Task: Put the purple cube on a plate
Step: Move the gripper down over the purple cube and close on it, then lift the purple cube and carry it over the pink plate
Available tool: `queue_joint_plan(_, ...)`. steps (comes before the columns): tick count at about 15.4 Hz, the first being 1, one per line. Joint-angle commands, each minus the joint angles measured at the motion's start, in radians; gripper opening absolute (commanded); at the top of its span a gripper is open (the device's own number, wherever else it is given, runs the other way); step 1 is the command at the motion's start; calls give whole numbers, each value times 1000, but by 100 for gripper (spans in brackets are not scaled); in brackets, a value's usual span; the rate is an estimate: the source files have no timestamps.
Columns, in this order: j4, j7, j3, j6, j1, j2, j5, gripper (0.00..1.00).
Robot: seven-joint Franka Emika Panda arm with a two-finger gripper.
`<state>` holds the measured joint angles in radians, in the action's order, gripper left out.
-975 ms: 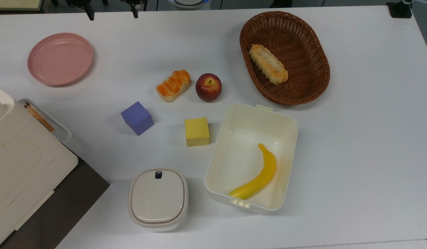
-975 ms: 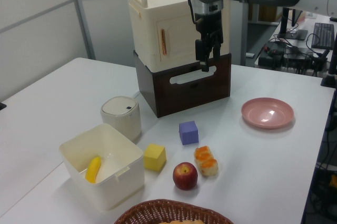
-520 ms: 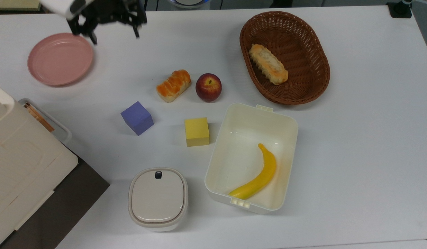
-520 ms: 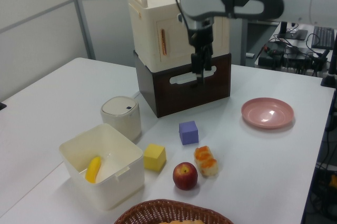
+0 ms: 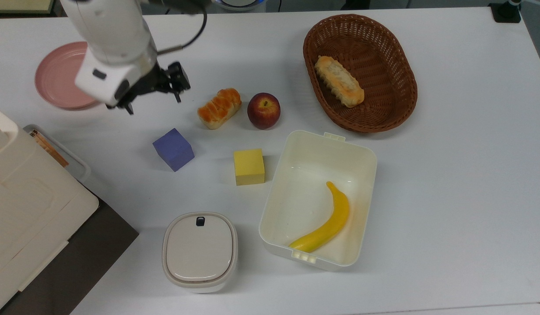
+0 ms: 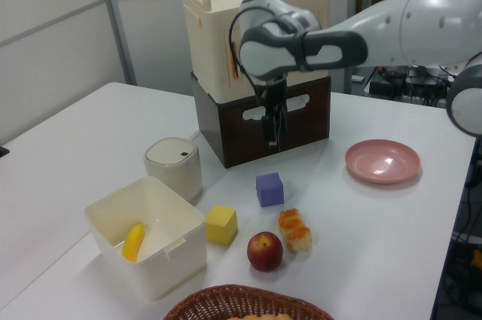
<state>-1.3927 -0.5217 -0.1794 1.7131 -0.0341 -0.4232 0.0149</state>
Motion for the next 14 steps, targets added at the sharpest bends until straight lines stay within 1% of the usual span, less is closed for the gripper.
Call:
queue_joint_plan(1, -11, -21, 0, 97, 29, -51, -24, 100)
queue_joint_plan(4, -12, -40, 0, 140, 39, -101, -53, 100)
queue_joint_plan(6, -22, -160, 1, 145, 40, -123, -69, 100)
queue_joint_plan(8, -38, -208, 0, 170, 42, -137, -72, 100)
queue_joint_plan(9, -48, -215, 0, 190, 42, -143, -78, 100)
queue_joint_plan(12, -58, -215, 1, 221, 45, -172, -131, 100)
queue_joint_plan(14, -58, -213, 8, 232, 51, -183, -139, 99)
